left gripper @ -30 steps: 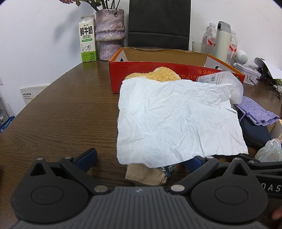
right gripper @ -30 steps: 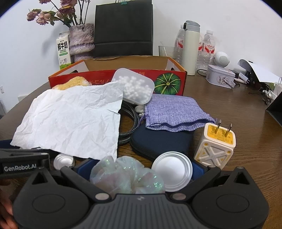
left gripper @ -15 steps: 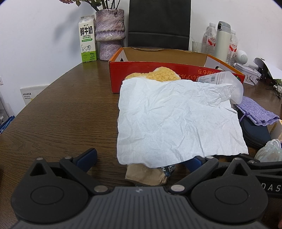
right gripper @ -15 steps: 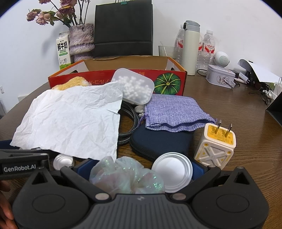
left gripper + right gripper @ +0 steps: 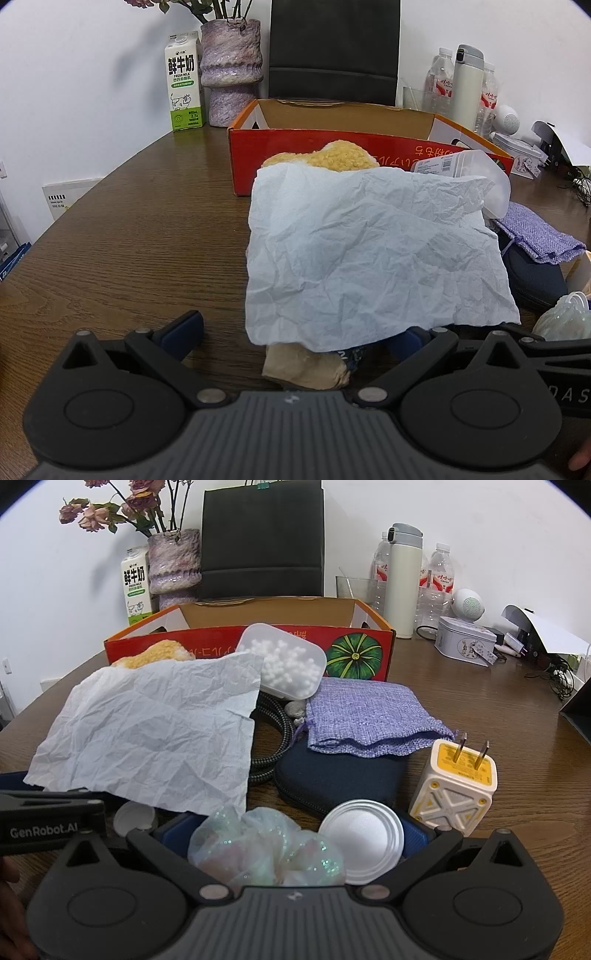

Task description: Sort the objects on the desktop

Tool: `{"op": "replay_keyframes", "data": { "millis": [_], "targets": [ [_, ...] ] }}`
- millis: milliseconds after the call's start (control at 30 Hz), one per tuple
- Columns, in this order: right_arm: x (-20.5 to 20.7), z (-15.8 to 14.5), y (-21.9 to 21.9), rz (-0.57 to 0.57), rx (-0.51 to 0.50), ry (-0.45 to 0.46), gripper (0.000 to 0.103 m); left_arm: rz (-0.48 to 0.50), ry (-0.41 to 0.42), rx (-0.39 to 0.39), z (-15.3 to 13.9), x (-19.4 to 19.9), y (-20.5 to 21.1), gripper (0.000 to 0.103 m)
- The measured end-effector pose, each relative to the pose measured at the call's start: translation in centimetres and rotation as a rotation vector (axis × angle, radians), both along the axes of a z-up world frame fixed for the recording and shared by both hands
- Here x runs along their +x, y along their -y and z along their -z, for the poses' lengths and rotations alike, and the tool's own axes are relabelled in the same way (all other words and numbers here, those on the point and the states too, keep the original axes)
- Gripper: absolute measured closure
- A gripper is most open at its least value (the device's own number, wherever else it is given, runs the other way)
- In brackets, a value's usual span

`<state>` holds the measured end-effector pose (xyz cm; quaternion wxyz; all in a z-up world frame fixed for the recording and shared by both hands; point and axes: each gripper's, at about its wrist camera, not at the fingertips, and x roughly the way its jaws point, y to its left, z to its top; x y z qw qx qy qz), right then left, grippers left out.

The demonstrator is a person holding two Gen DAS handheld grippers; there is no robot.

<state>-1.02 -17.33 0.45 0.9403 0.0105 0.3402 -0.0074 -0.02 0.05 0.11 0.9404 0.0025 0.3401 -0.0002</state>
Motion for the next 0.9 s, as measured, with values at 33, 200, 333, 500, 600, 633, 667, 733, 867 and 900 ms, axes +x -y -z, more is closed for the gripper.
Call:
{"op": "replay_keyframes", "data": {
  "millis": [33,200,333,500,600,633,667,733,867,900],
  "targets": [
    [0.02,0.00,0.01,-0.001,0.001,0.000,0.000,0.000,0.000,0.001,0.00,0.00,0.01,0.000],
    [-0.05,0.01,0.04,-0.005,0.003,0.001,0.000,-0.003,0.000,0.001,0.05,0.19,0.15,0.000],
    [-0.06,0.02,0.05,-0.004,0.003,0.002,0.000,-0.003,0.000,0.001,0.06,0.05,0.10,0.000],
    [-0.09,0.00,0.02,-0.004,0.001,0.001,0.000,-0.002,0.000,0.000,0.06,0.05,0.09,0.000],
    [-0.07,0.00,-0.01,-0.003,0.001,0.001,0.000,-0.002,0.000,0.000,0.06,0.05,0.08,0.000],
    [-0.07,-0.01,0.02,-0.002,0.002,0.001,0.000,-0.002,0.000,-0.001,0.06,0.06,0.08,0.000],
    [-0.07,0.00,-0.01,-0.001,0.003,0.001,0.000,-0.002,0.000,0.000,0.07,0.08,0.11,0.000],
    [-0.10,0.02,-0.07,0.002,0.001,0.001,0.000,-0.001,0.000,0.000,0.07,0.10,0.12,0.000],
    [-0.11,0.01,0.03,0.004,0.003,0.001,0.000,-0.001,0.000,0.000,0.07,0.09,0.11,0.000],
    [-0.11,0.01,0.03,0.004,0.003,0.001,0.000,-0.001,0.000,0.000,0.07,0.08,0.10,0.000]
  ]
}}
